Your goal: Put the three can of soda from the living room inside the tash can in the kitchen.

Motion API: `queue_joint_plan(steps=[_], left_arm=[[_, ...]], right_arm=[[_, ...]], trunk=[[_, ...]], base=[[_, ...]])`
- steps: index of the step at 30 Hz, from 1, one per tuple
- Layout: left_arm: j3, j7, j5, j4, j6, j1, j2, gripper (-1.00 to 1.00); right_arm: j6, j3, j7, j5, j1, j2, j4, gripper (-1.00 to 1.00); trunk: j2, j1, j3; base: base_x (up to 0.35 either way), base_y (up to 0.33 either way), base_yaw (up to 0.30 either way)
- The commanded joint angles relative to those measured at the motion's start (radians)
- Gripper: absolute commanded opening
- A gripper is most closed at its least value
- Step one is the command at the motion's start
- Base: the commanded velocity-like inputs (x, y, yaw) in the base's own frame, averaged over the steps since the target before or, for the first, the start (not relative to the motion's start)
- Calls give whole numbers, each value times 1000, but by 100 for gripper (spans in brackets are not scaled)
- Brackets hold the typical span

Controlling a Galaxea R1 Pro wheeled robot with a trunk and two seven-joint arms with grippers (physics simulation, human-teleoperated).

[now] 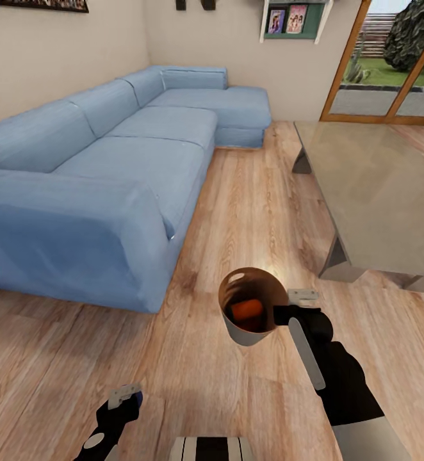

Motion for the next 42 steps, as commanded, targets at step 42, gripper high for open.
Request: queue_joint_plan(steps=[42], left_arm=[[-1,1,0,0,4,0,0,-100]], right_arm=[[-3,2,2,-4,0,0,-1,-100]], trunk=[[294,-161,200]], base=[[0,0,0]])
